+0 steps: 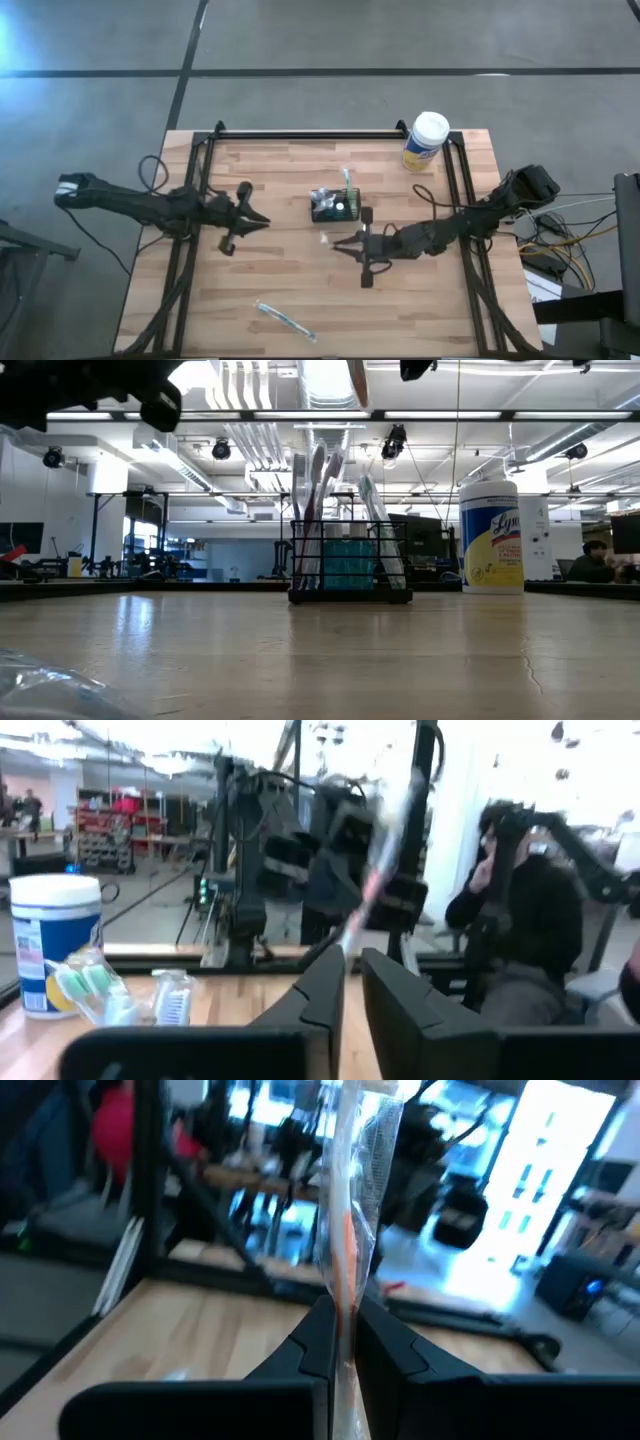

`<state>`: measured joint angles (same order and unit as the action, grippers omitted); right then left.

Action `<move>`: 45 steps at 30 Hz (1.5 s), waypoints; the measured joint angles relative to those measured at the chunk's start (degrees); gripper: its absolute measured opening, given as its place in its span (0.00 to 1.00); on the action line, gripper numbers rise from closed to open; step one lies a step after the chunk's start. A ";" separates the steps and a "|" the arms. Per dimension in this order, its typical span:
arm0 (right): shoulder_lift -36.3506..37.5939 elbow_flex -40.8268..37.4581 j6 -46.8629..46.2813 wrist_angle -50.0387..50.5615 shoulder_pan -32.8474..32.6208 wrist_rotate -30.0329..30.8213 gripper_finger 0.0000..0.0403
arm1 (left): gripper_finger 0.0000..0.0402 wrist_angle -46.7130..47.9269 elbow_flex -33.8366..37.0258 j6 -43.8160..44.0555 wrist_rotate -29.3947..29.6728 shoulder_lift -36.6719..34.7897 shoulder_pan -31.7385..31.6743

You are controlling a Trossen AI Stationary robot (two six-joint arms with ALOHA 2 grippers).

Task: Pick & Place toothbrushing station
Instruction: Put the orange toothbrush into the wire organizer

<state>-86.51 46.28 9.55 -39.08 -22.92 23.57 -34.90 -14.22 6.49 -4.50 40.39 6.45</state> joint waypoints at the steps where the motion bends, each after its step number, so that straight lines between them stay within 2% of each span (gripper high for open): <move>1: -0.09 -1.14 0.26 -2.70 0.68 0.00 0.04 | 0.13 -0.54 -0.83 -0.57 0.58 1.74 0.47; 10: -2.96 -0.64 -3.38 -2.83 5.38 -2.87 0.04 | 0.42 -1.75 -11.42 -4.98 1.73 17.73 1.24; 13: -4.11 0.50 -2.23 -2.84 5.69 -3.15 0.04 | 0.51 -4.12 -14.33 -6.95 -0.94 21.29 1.23; 16: -4.93 1.55 -1.42 -2.67 5.98 -2.54 0.04 | 0.55 -4.68 -17.01 -8.20 -1.69 23.68 1.25; 20: -6.11 3.45 -0.18 -2.89 6.42 -2.56 0.04 | 0.55 -4.18 -19.71 -8.40 -2.31 26.69 1.21; 26: -8.74 6.93 1.20 -2.66 7.37 -2.54 0.04 | 0.53 -4.02 -22.00 -9.30 -3.22 29.91 1.23; 32: -8.87 8.09 1.37 -0.41 7.35 -2.56 0.04 | 0.47 -4.32 -22.21 -9.72 -3.60 29.60 1.36; 36: -8.91 8.03 1.39 -0.88 7.48 -2.61 0.04 | 0.33 -6.02 -22.37 -10.44 -3.54 30.01 1.82; 41: -9.26 8.14 1.13 -0.62 7.50 -3.24 0.04 | 0.07 -6.20 -22.49 -14.07 -2.73 30.94 2.57; 45: -9.25 8.14 0.74 -0.34 7.50 -3.23 0.06 | 0.06 -5.73 -22.44 -15.29 -2.16 30.55 2.94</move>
<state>-95.75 54.41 10.29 -39.42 -15.42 20.34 -40.63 -36.66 -8.80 -6.66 70.94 9.39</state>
